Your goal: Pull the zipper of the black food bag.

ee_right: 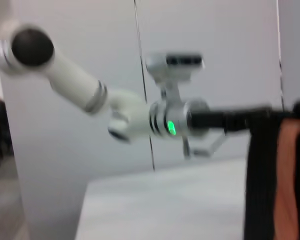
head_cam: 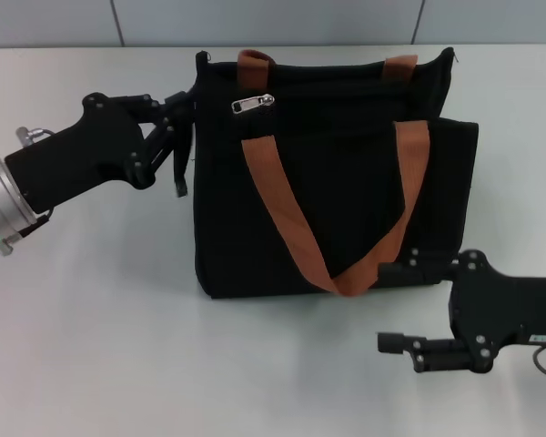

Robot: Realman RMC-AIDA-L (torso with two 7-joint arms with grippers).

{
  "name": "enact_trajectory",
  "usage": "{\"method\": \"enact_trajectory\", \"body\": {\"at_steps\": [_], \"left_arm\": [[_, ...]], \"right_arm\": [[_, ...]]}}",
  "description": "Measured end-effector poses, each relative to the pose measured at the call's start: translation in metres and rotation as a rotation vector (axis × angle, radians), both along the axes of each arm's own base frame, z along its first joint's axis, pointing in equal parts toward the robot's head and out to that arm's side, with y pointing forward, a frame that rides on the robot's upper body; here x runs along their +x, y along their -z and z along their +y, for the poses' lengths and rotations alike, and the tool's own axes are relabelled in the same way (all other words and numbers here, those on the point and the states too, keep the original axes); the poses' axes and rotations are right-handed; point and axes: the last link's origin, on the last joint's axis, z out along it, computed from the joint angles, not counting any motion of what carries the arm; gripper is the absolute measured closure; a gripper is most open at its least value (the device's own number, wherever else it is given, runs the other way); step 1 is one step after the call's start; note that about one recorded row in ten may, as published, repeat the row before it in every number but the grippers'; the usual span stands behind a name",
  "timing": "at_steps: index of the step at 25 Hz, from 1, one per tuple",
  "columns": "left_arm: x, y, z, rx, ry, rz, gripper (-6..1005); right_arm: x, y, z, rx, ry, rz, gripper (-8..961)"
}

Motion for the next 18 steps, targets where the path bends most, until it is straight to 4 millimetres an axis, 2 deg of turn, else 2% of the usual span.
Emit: {"method": "enact_trajectory", "body": {"at_steps": [3,8,10,11,15,18], "left_arm": [[0.014,0.005,0.002,-0.053,0.036,-0.027,880],[0.037,0.012,0.013,-0.097,0.068,-0.061,978],[0.041,0.013,0.015,-0.103,0.073,-0.064,978],[0.049,0.016,0.020,-0.116,0.088,-0.068,978],[0.055,0.018,0.023,-0.121,0.097,-0.070,978],[0.060,0.018,0.028,-0.122,0.101,-0.072,978]], "right_arm": [[-0.017,-0.002,-0.002,-0.024,-0.040,0.124,200],[-0.027,-0.008,-0.003,-0.013,-0.052,0.216,200],[-0.029,-0.012,0.000,0.010,-0.031,0.250,200],[-0.029,-0.016,0.003,0.031,0.000,0.275,200],[-0.027,-0.023,0.010,0.052,0.061,0.307,200],[-0.028,-0.027,0.022,0.071,0.154,0.339,200]]}}
